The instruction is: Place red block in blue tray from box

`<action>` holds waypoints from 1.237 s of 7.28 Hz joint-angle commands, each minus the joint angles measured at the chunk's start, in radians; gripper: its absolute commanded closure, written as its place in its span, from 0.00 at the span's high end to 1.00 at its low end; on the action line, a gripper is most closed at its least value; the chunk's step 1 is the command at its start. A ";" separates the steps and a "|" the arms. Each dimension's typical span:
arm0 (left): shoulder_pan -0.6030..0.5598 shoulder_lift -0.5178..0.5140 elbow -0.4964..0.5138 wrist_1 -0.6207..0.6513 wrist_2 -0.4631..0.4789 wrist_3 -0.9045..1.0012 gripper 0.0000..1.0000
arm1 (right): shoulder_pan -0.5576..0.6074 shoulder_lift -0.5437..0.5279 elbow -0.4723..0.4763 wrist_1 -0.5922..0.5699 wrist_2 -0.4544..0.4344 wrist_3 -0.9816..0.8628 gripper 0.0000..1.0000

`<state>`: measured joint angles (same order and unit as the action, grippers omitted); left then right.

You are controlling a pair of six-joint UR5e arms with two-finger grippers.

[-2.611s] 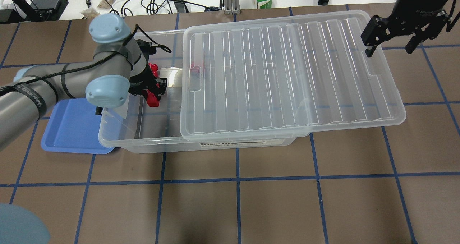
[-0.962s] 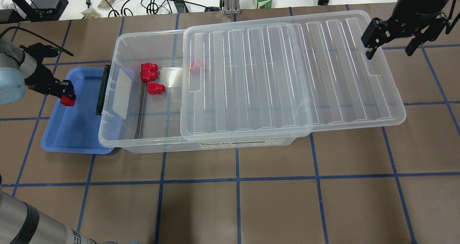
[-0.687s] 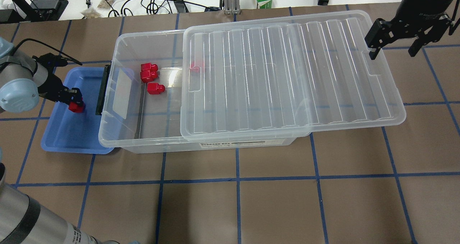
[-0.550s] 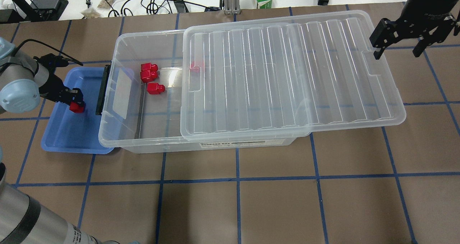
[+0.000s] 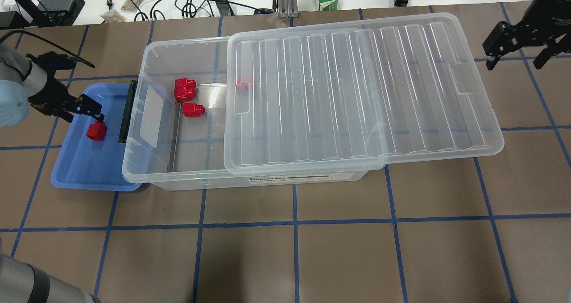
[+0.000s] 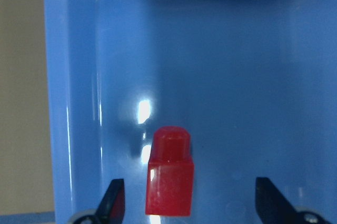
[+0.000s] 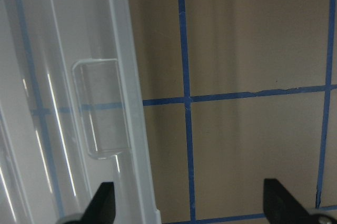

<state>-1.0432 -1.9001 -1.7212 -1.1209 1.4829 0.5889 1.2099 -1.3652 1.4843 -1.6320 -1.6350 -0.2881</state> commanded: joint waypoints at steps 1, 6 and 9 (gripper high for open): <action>-0.081 0.122 0.035 -0.149 -0.003 -0.131 1.00 | -0.042 0.040 0.001 -0.031 0.000 -0.008 1.00; -0.401 0.300 0.023 -0.212 0.117 -0.481 1.00 | -0.052 0.107 0.024 -0.055 0.001 0.004 1.00; -0.431 0.315 0.014 -0.212 0.114 -0.564 1.00 | -0.044 0.115 0.056 -0.088 0.003 0.007 1.00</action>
<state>-1.4638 -1.5913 -1.7045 -1.3326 1.5978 0.0601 1.1615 -1.2507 1.5265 -1.7138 -1.6327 -0.2825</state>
